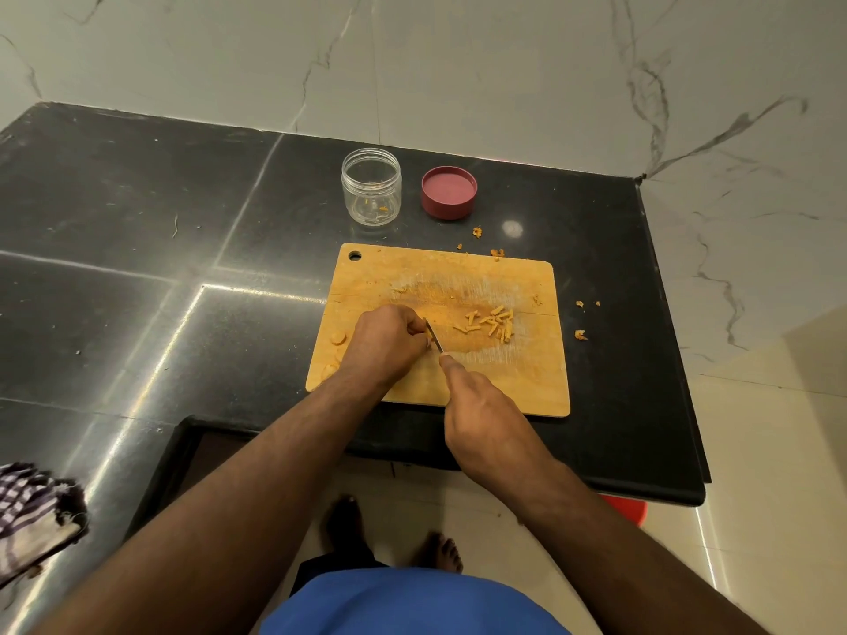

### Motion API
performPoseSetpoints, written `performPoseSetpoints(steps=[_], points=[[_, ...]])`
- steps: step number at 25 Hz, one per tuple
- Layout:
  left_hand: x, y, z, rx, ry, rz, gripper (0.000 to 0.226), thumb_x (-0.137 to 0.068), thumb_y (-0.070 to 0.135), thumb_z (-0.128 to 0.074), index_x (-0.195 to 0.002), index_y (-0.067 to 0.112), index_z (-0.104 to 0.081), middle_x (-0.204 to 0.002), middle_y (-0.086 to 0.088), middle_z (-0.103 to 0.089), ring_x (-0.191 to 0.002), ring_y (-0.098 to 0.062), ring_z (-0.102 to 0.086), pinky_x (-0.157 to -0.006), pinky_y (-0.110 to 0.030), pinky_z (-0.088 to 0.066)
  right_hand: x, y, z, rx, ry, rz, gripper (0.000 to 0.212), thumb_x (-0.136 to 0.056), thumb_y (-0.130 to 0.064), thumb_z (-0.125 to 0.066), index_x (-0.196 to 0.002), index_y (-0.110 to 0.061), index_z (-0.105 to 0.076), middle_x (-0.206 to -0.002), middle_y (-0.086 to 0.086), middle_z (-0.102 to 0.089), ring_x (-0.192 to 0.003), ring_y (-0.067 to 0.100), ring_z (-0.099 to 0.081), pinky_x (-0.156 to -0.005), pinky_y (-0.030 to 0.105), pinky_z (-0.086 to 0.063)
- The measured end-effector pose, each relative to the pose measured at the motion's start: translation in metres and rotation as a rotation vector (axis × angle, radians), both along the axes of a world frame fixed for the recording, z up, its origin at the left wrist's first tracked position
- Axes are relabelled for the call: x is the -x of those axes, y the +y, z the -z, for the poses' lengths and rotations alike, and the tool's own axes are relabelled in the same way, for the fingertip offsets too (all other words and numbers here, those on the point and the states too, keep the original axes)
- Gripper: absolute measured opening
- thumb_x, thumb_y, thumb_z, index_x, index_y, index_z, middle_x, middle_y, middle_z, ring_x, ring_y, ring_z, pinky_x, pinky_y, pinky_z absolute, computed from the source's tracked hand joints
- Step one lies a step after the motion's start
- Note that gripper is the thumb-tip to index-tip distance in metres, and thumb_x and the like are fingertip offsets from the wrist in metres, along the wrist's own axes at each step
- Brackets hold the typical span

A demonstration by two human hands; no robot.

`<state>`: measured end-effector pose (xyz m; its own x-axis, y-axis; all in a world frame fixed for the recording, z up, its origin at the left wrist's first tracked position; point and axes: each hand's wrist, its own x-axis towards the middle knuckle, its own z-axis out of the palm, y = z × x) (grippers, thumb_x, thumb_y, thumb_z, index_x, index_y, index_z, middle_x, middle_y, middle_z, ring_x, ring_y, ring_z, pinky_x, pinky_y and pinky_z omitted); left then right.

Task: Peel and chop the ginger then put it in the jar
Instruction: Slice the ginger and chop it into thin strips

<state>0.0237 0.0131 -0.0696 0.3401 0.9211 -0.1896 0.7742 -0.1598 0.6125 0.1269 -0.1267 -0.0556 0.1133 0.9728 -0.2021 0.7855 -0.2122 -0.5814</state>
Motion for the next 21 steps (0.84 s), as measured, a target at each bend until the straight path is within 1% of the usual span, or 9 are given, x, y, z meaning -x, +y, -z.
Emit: performPoseSetpoints(steps=[2, 5, 9, 10, 12, 13, 16, 18, 21], points=[[-0.001, 0.001, 0.000, -0.007, 0.006, 0.001, 0.019, -0.089, 0.021, -0.070, -0.105, 0.017, -0.077, -0.103, 0.004, -0.074, -0.085, -0.007, -0.059, -0.073, -0.022, -0.043, 0.000, -0.004, 0.000, 0.009, -0.019, 0.001, 0.057, -0.101, -0.012, -0.032, -0.155, -0.023, -0.019, -0.123, 0.007, -0.052, -0.098, 0.024, -0.056, -0.082, 0.041, -0.050], [-0.001, 0.000, 0.000, -0.012, 0.010, -0.002, 0.016, -0.089, 0.022, -0.070, -0.102, 0.017, -0.077, -0.100, 0.005, -0.074, -0.083, -0.007, -0.060, -0.071, -0.022, -0.044, 0.000, -0.017, -0.001, -0.005, -0.036, 0.002, 0.056, -0.101, -0.013, -0.033, -0.155, -0.023, -0.020, -0.114, 0.004, -0.052, -0.087, 0.019, -0.054, -0.075, 0.038, -0.049], [-0.001, -0.001, -0.001, -0.030, 0.019, 0.009, 0.017, -0.090, 0.022, -0.070, -0.104, 0.017, -0.076, -0.103, 0.004, -0.072, -0.087, -0.009, -0.059, -0.074, -0.023, -0.045, 0.000, -0.034, -0.003, 0.050, -0.023, 0.041, 0.055, -0.103, -0.020, -0.032, -0.155, -0.028, -0.016, -0.124, 0.002, -0.051, -0.094, 0.018, -0.054, -0.077, 0.035, -0.048], [0.000, -0.001, -0.001, -0.027, 0.018, 0.010, 0.018, -0.090, 0.022, -0.070, -0.106, 0.016, -0.075, -0.105, 0.003, -0.072, -0.088, -0.008, -0.058, -0.074, -0.022, -0.044, -0.001, -0.038, -0.004, 0.047, -0.035, 0.053, 0.055, -0.103, -0.019, -0.032, -0.155, -0.028, -0.017, -0.123, 0.001, -0.051, -0.090, 0.016, -0.054, -0.074, 0.031, -0.048], [0.000, 0.000, 0.000, -0.015, 0.015, 0.015, 0.022, -0.092, 0.023, -0.070, -0.112, 0.016, -0.074, -0.110, 0.003, -0.071, -0.090, -0.006, -0.056, -0.077, -0.021, -0.044, -0.006, -0.043, -0.006, -0.019, -0.118, 0.060, 0.056, -0.102, -0.016, -0.032, -0.156, -0.025, -0.017, -0.112, -0.002, -0.049, -0.075, 0.010, -0.051, -0.063, 0.021, -0.043], [0.001, 0.000, 0.000, -0.006, 0.016, 0.020, 0.025, -0.092, 0.024, -0.069, -0.115, 0.016, -0.073, -0.113, 0.003, -0.071, -0.091, -0.005, -0.055, -0.078, -0.021, -0.044, -0.009, -0.042, -0.007, -0.058, -0.140, 0.067, 0.057, -0.101, -0.015, -0.032, -0.156, -0.023, -0.018, -0.110, -0.001, -0.050, -0.074, 0.010, -0.051, -0.063, 0.020, -0.043], [0.002, 0.000, 0.000, 0.008, 0.017, 0.026, 0.028, -0.094, 0.023, -0.066, -0.121, 0.016, -0.071, -0.117, 0.001, -0.070, -0.094, -0.006, -0.056, -0.082, -0.021, -0.045, -0.014, -0.034, -0.007, -0.114, -0.039, 0.108, 0.055, -0.101, -0.016, -0.037, -0.155, -0.022, -0.024, -0.113, 0.001, -0.054, -0.089, 0.015, -0.056, -0.076, 0.033, -0.051], [0.002, -0.002, 0.000, -0.002, 0.005, 0.011, 0.027, -0.094, 0.021, -0.066, -0.120, 0.015, -0.071, -0.116, 0.000, -0.071, -0.096, -0.007, -0.058, -0.082, -0.021, -0.046, -0.010, -0.028, -0.005, -0.111, 0.004, 0.074, 0.054, -0.102, -0.017, -0.039, -0.154, -0.022, -0.025, -0.118, 0.001, -0.055, -0.094, 0.014, -0.056, -0.082, 0.034, -0.050], [0.001, -0.004, 0.000, -0.021, -0.005, -0.005, 0.024, -0.093, 0.020, -0.067, -0.116, 0.015, -0.073, -0.111, 0.000, -0.072, -0.091, -0.006, -0.058, -0.077, -0.021, -0.045, -0.003, -0.020, 0.000, -0.094, 0.015, 0.038, 0.054, -0.103, -0.018, -0.038, -0.154, -0.023, -0.024, -0.126, 0.002, -0.054, -0.103, 0.016, -0.055, -0.088, 0.036, -0.050]])
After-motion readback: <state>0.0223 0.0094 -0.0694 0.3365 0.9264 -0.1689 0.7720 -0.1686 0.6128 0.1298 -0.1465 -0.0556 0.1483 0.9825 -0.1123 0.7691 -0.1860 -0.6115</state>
